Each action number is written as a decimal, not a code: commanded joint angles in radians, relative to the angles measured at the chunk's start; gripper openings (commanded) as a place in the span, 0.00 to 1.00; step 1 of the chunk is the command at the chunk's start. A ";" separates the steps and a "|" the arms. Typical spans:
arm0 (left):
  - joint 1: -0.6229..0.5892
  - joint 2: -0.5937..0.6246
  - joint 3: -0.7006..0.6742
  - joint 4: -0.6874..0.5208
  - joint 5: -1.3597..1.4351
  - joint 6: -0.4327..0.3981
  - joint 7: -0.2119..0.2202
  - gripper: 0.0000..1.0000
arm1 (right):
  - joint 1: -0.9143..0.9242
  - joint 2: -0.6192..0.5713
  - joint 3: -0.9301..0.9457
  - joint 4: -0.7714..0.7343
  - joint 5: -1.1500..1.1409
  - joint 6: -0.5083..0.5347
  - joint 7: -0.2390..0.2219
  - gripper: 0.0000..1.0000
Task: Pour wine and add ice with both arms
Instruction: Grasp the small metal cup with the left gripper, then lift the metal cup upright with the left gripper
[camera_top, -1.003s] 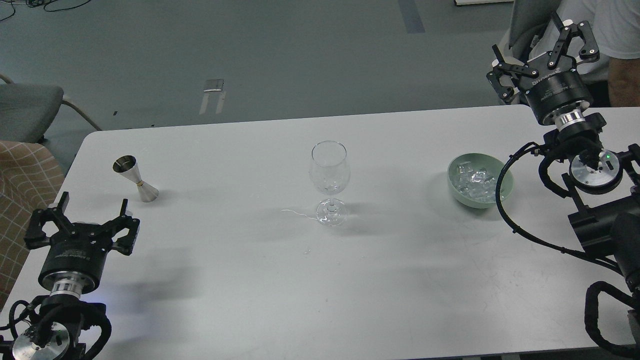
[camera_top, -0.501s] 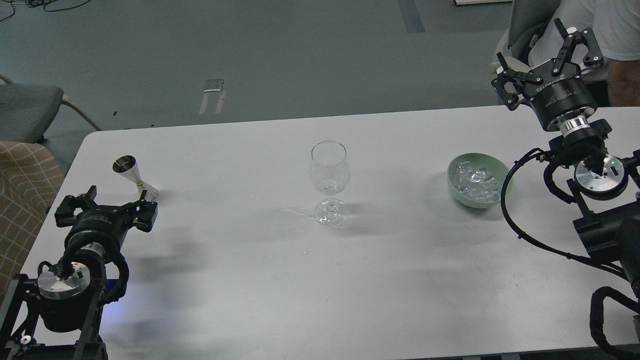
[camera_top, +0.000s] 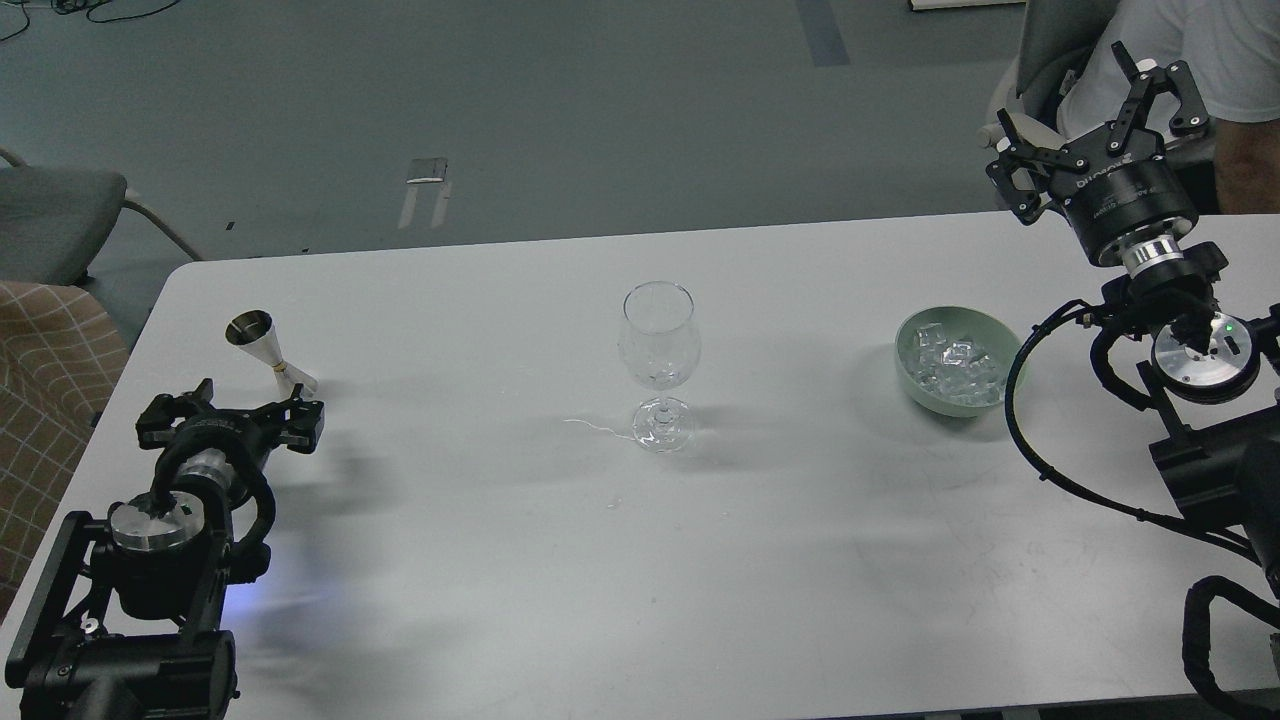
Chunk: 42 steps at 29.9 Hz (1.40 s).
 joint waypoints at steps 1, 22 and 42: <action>-0.019 0.001 -0.001 0.008 0.000 0.000 -0.006 0.85 | -0.005 -0.002 0.000 -0.002 0.000 -0.002 0.000 1.00; -0.112 0.006 0.016 0.191 0.003 -0.068 -0.011 0.78 | -0.019 -0.008 0.000 -0.010 -0.003 -0.045 0.002 1.00; -0.206 0.004 0.002 0.369 0.000 -0.177 -0.011 0.74 | -0.015 -0.017 0.002 -0.010 -0.003 -0.068 0.014 1.00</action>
